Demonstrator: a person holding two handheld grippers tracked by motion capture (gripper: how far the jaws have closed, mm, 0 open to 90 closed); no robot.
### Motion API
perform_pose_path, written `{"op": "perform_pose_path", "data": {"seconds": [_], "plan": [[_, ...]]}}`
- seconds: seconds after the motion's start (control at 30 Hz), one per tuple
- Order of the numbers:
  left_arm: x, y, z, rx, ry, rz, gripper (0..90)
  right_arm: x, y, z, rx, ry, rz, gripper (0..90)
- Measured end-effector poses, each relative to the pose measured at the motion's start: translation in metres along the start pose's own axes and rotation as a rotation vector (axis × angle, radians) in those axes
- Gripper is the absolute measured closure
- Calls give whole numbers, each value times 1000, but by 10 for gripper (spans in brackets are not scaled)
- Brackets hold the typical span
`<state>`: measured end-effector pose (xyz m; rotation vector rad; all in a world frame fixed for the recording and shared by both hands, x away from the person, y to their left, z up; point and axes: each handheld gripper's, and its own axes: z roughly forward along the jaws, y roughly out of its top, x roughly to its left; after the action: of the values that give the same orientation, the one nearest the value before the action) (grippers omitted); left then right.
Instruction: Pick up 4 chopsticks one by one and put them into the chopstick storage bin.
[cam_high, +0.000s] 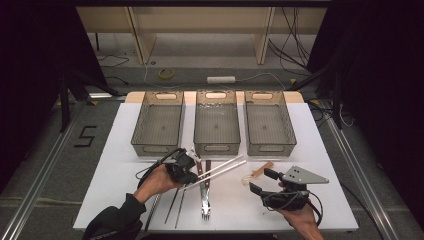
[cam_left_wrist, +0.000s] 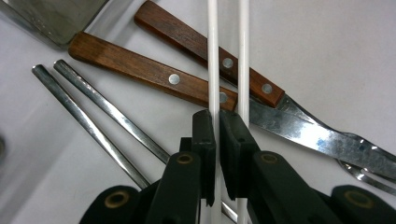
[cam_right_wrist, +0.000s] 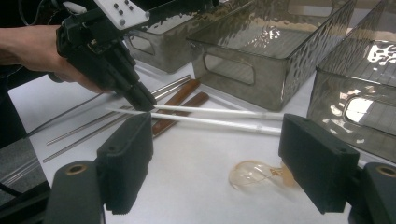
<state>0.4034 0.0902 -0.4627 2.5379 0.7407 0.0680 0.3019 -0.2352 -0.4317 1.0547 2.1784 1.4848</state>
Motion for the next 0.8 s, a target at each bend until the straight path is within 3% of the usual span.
{"op": "perform_pose_path", "data": {"seconds": [0.37,0.63,0.8], "plan": [[-1,0,-6,-29,26,54,854,0,0,1,4,2,-1,280],[-7,2,-18,-69,24,61,856,0,0,0,4,3,0,282],[-11,3,-28,-101,3,61,855,0,0,0,6,5,0,283]]}}
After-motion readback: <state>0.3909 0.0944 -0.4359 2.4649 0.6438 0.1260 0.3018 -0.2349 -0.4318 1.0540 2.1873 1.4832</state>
